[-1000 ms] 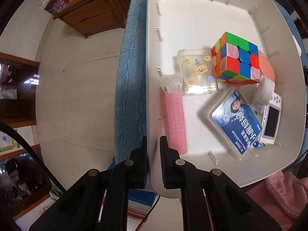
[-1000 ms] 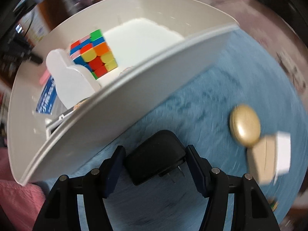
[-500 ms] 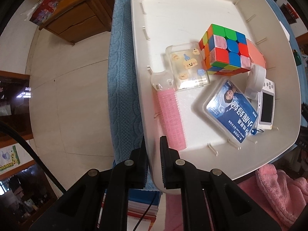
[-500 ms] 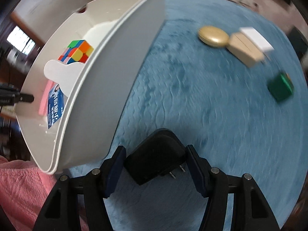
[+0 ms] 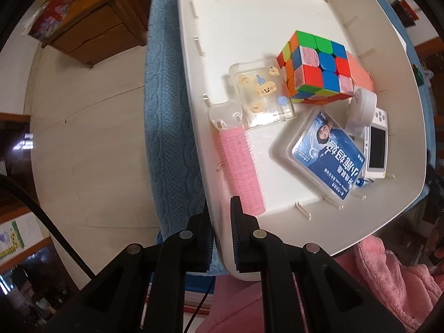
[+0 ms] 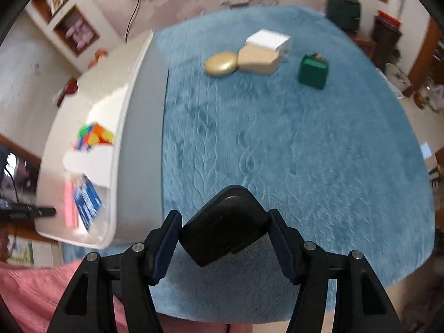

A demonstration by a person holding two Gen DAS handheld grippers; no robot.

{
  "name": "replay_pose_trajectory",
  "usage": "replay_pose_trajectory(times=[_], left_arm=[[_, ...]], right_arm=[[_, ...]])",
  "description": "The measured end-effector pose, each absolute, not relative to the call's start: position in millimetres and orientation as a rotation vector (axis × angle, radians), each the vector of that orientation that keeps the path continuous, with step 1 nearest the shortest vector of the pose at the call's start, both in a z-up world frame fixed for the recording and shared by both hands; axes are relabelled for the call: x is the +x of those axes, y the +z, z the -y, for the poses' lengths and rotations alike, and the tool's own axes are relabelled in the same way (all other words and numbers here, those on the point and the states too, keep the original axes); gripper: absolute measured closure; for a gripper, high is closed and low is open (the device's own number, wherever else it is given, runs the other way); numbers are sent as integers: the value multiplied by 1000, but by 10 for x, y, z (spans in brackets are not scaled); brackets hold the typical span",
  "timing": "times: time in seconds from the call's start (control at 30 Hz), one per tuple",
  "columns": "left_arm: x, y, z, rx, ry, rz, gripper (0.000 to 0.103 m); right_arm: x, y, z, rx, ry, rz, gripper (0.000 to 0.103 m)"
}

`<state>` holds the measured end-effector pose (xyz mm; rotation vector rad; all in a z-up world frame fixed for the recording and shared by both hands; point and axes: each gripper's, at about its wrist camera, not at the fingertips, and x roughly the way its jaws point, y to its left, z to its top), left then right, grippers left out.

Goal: Organize rigid objects
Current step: 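Carry the black charger into the tray and open the right gripper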

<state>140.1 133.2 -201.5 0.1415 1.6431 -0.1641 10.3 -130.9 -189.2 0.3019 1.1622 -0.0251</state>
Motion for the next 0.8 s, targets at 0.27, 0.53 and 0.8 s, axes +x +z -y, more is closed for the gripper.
replay_pose_trajectory(times=[0.27, 0.53, 0.8], left_arm=[[1457, -2015, -1283, 230, -258, -1645, 93], [1505, -2002, -1281, 286, -338, -1641, 91], [1510, -2010, -1240, 340, -389, -1637, 91]], right_arm=[[266, -1381, 988, 321, -44, -1005, 39], [460, -1116, 392, 287, 39, -928, 39], [495, -1073, -47, 192, 109, -931, 39]])
